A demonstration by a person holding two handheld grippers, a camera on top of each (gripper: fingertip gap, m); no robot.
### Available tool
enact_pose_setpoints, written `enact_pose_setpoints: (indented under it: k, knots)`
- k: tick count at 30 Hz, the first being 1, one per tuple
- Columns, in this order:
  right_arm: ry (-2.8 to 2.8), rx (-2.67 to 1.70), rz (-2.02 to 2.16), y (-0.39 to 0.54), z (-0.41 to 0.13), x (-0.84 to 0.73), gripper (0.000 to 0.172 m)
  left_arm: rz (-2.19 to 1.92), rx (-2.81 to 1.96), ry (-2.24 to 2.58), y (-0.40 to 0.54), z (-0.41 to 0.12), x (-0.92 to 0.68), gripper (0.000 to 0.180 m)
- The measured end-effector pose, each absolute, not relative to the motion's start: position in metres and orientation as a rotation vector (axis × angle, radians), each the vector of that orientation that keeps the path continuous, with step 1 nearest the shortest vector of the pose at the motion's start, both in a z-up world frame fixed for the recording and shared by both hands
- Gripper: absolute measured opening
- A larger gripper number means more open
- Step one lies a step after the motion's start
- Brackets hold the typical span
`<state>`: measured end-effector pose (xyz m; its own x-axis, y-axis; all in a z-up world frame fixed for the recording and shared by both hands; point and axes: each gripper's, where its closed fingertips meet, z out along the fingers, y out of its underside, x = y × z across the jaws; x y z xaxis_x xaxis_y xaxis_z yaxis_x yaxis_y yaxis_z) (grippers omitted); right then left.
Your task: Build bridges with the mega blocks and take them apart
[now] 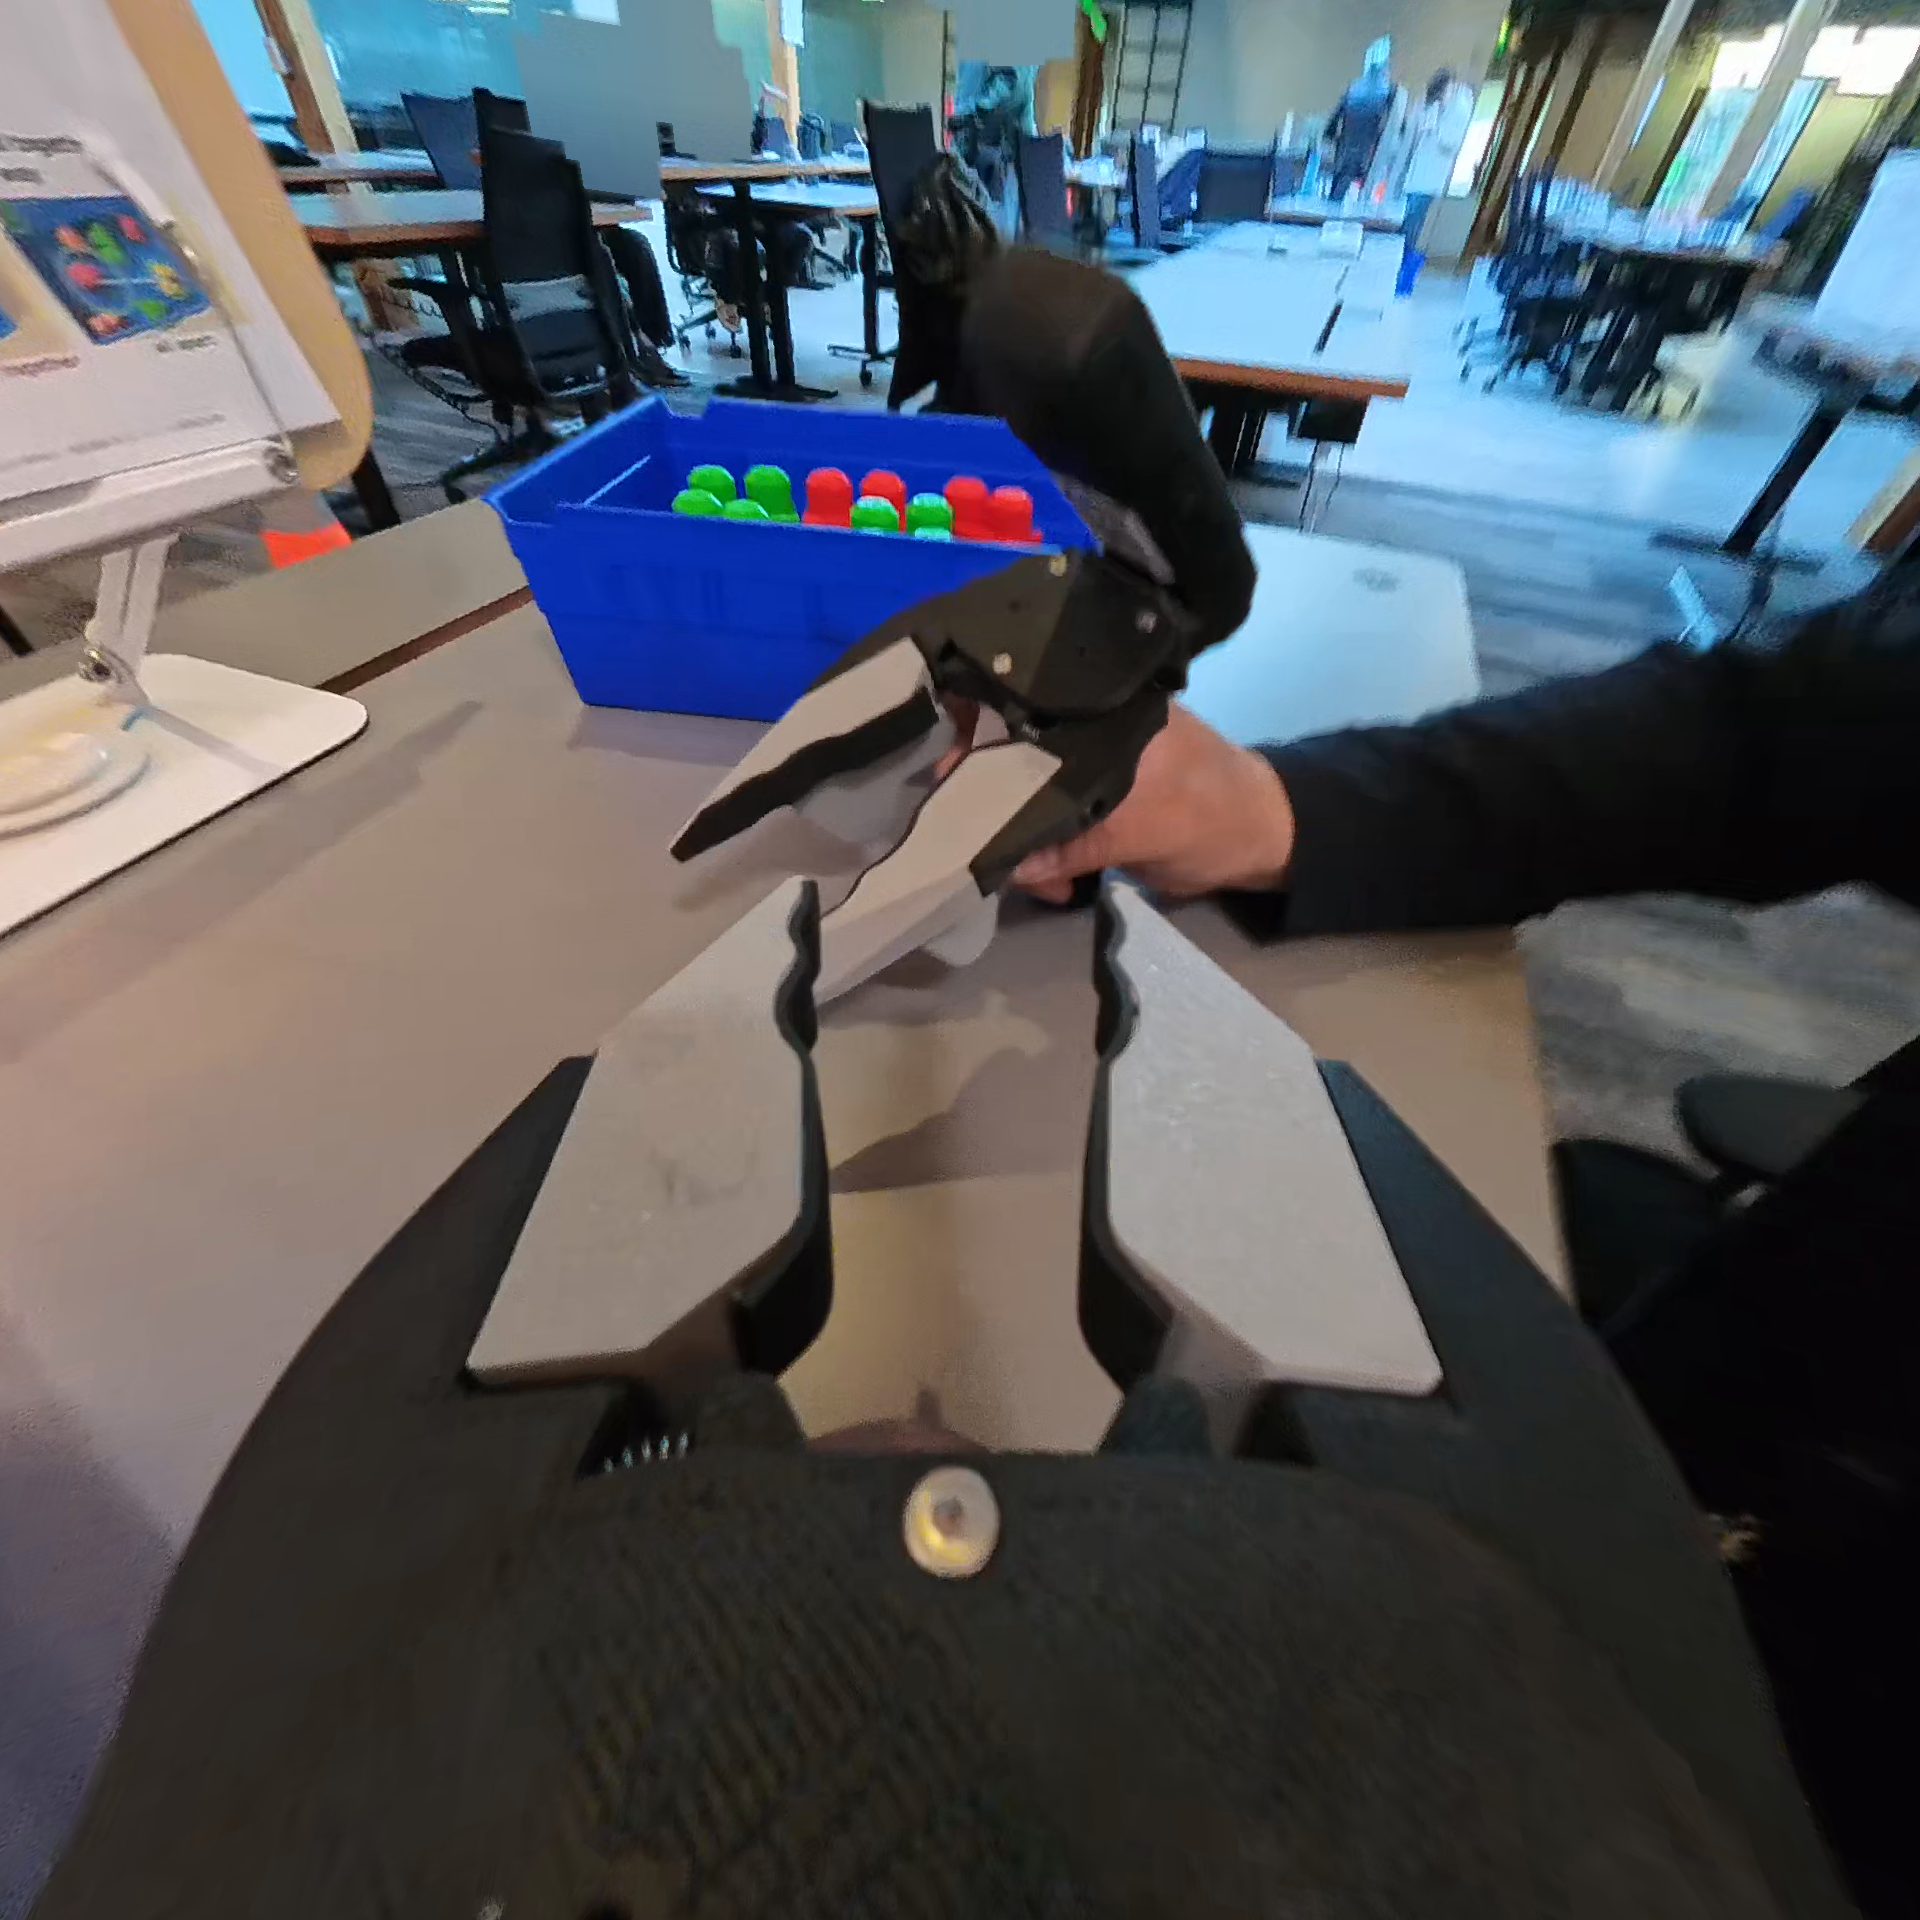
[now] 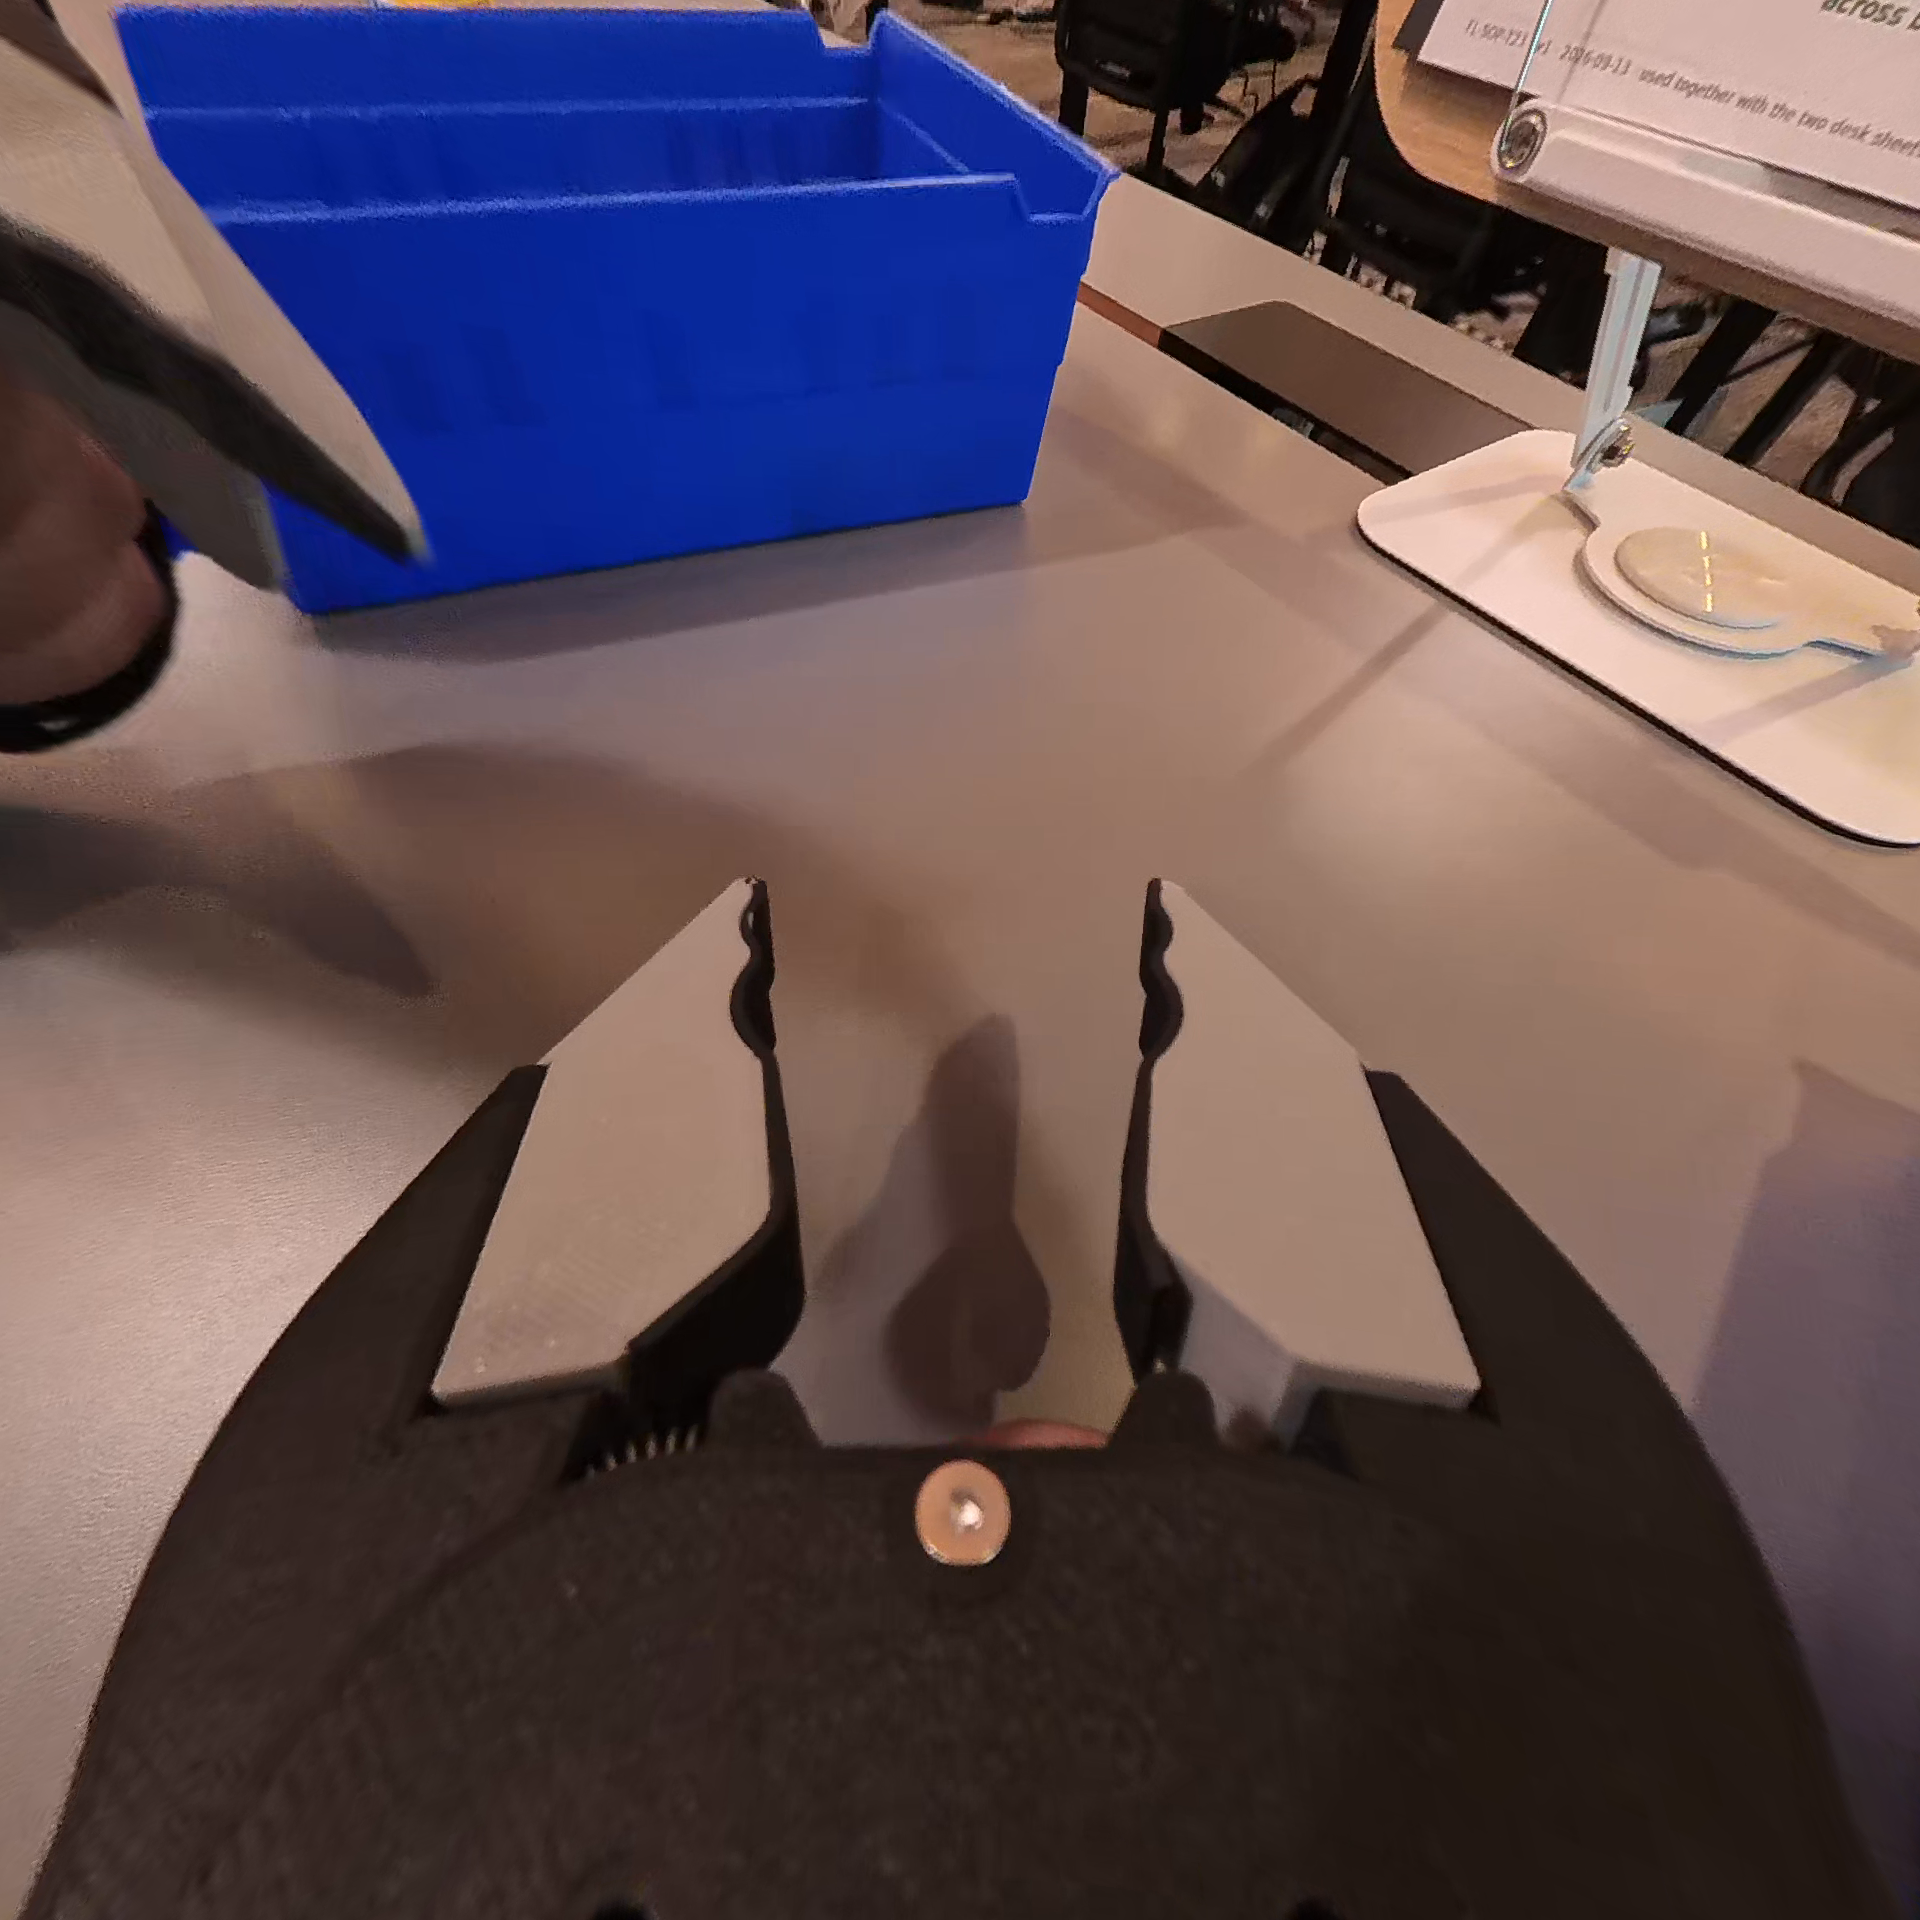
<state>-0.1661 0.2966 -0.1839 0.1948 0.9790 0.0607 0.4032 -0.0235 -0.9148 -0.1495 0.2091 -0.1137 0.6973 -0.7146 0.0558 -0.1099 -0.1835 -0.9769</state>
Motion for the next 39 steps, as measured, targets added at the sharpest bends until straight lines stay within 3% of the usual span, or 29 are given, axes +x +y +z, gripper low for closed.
enact_pose_setpoints:
  k: [4, 7, 16, 28, 32, 39]
  knots:
    - [-1.312, -1.545, 0.813, 0.298, -0.177, -0.162, 0.067, -0.459, -1.722, 0.425, 0.207, -0.051, -0.224, 0.050]
    - [-1.276, -1.527, 0.766, 0.307, -0.171, -0.156, 0.065, -0.314, -1.847, 0.265, 0.213, -0.035, -0.301, 0.051]
    - [-1.196, -1.526, 0.766, 0.324, -0.167, -0.150, 0.061, -0.209, -2.182, 0.136, 0.249, -0.143, -0.408, 0.058]
    - [-1.173, -1.497, 0.840, 0.327, -0.159, -0.163, 0.056, -0.081, -2.248, 0.243, 0.248, -0.179, -0.415, 0.057]
    - [-1.202, -1.500, 0.874, 0.325, -0.163, -0.168, 0.055, 0.011, -2.234, 0.429, 0.248, -0.184, -0.407, 0.044]
    - [-1.151, -1.514, 0.998, 0.325, -0.158, -0.165, 0.055, 0.063, -2.371, 0.562, 0.248, -0.216, -0.405, 0.051]
